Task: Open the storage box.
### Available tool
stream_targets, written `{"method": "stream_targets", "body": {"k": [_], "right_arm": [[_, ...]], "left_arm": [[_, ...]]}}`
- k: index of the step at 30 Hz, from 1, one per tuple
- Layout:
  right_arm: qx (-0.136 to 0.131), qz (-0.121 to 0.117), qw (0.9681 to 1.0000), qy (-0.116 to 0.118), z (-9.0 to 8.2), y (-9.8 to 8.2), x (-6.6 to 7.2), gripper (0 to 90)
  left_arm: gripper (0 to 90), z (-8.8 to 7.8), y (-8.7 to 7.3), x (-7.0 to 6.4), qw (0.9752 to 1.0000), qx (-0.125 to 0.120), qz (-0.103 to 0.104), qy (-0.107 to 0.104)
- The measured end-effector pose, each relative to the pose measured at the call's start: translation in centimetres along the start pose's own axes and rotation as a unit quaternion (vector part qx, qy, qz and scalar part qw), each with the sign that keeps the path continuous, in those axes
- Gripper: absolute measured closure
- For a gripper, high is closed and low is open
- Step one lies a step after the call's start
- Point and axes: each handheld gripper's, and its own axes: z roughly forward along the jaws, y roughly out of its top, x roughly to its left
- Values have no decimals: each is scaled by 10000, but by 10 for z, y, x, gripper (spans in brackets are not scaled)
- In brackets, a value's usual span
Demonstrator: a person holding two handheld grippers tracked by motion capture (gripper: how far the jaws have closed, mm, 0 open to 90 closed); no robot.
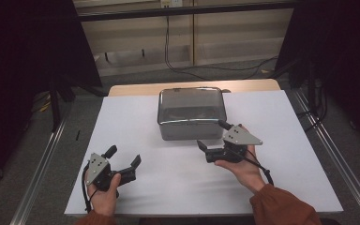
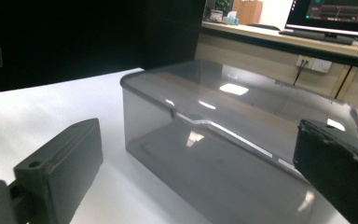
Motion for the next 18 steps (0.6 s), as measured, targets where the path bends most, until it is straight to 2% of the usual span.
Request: {"method": "stream_targets", "body": {"k": [4, 5, 7, 12, 14, 18], "right_arm": [[3, -114, 9999, 18, 5, 3, 2, 15], [23, -264, 9996, -12, 8, 4, 2, 21], [55, -345, 9994, -27, 9, 4, 3, 20], [94, -857, 9960, -237, 15, 3, 5, 40], [92, -908, 9955, -246, 17, 2, 6, 41], [69, -1376, 9898, -376, 19, 1, 9, 63]], "left_arm": [[38, 0, 0, 1, 10000, 8, -7, 16], [38, 0, 0, 2, 10000, 7, -22, -1], [38, 0, 0, 2, 10000, -6, 3, 14], [38, 0, 0, 1, 10000, 21, 17, 15], [38, 0, 0, 1, 10000, 22, 29, 16], [38, 1, 0, 2, 10000, 44, 22, 16]]}}
